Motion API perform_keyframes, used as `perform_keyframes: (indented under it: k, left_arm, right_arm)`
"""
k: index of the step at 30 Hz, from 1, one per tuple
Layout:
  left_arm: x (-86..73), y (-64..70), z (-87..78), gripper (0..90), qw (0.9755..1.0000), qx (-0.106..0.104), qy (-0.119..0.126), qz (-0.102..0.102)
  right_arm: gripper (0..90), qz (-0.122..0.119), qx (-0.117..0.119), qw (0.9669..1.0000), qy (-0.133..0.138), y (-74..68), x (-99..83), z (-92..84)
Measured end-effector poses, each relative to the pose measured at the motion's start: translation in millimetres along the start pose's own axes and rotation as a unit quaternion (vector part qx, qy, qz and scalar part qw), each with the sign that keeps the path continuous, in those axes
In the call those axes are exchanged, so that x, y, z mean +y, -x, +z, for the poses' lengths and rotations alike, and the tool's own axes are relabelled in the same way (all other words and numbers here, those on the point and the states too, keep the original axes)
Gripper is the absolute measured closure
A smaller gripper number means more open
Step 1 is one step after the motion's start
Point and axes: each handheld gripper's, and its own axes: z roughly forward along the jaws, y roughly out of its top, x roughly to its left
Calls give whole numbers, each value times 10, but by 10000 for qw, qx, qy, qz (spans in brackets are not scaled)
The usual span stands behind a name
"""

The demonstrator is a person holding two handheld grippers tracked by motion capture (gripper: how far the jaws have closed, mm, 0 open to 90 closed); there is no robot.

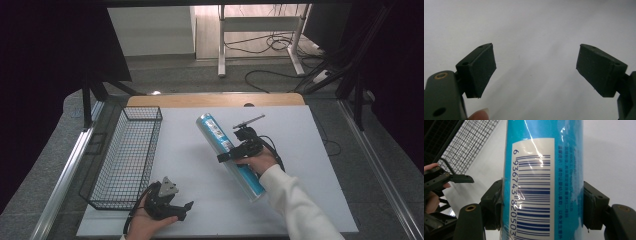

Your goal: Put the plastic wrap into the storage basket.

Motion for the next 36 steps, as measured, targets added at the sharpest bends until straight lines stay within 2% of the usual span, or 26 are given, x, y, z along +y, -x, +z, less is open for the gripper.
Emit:
perform_keyframes:
  k: [2,5,7,13,14,15,17,18,19,20,21,22,23,25,26,27,28,29,30,31,32,33,34,35,36]
  left_arm:
    - [9,-2,2,160,10000,-25,12,-17]
    - [20,-5,5,159,10000,-52,32,-46]
    - [33,-9,5,159,9999,-81,66,-82]
    - [92,-33,6,154,9991,-213,211,-283]
    - [131,-53,4,151,9981,-313,308,-428]
    - [131,-53,4,145,9981,-313,308,-428]
    - [209,-98,-6,127,9932,-681,504,-800]
    - [209,-98,-6,116,9932,-681,504,-800]
    - [237,-118,-8,116,9903,-818,593,-957]
    - [267,-135,-8,98,9863,-982,688,-1131]
    - [336,-164,-7,88,9810,-1169,822,-1311]
    - [372,-171,-7,84,9789,-1228,905,-1362]
    - [372,-171,-7,81,9789,-1228,905,-1362]
    - [448,-182,-5,77,9744,-1357,1036,-1460]
    - [525,-207,8,73,9690,-1533,1129,-1576]
    - [525,-207,8,73,9690,-1533,1129,-1576]
    - [563,-225,22,70,9648,-1673,1167,-1663]
    - [642,-256,61,69,9577,-1891,1234,-1782]
    - [684,-268,83,68,9556,-1950,1267,-1809]
    - [684,-268,83,67,9556,-1950,1267,-1809]
    - [726,-283,109,67,9528,-2024,1303,-1848]
    - [810,-327,174,63,9429,-2283,1362,-2007]
    - [850,-348,203,60,9389,-2381,1385,-2063]
    - [850,-348,203,59,9389,-2381,1385,-2063]
    - [914,-385,266,60,9296,-2568,1454,-2209]
  right_arm:
    - [322,69,-1,10000,44,30,-43,-43]
    - [322,36,-21,9999,106,43,-84,-77]
    - [322,72,48,9999,148,50,-133,-122]
    - [322,110,86,9997,193,56,-206,-154]
    - [322,103,88,9997,203,54,-237,-151]
    - [322,103,88,9997,203,54,-237,-151]
    - [322,77,104,9997,215,47,-282,-146]
    - [322,79,124,9996,231,42,-303,-144]
    - [322,79,124,9996,231,42,-303,-144]
    - [322,51,133,9996,240,32,-334,-146]
    - [322,38,127,9996,255,28,-347,-147]
    - [321,26,112,9996,273,24,-361,-149]
    - [321,26,112,9996,273,24,-361,-149]
    - [322,24,100,9995,302,18,-383,-157]
    - [322,22,90,9993,357,15,-400,-166]
    - [322,22,90,9993,357,15,-400,-166]
    - [322,10,91,9991,419,15,-411,-172]
    - [322,-23,102,9989,453,13,-415,-174]
    - [322,-17,111,9989,446,6,-417,-180]
    - [322,-17,111,9989,446,6,-417,-180]
    - [322,-44,122,9988,481,0,-420,-181]
    - [322,-97,155,9985,509,-15,-421,-182]
    - [322,-103,169,9984,538,-28,-424,-179]
    - [322,-103,169,9984,538,-28,-424,-179]
    - [322,-159,180,9981,564,-46,-427,-168]
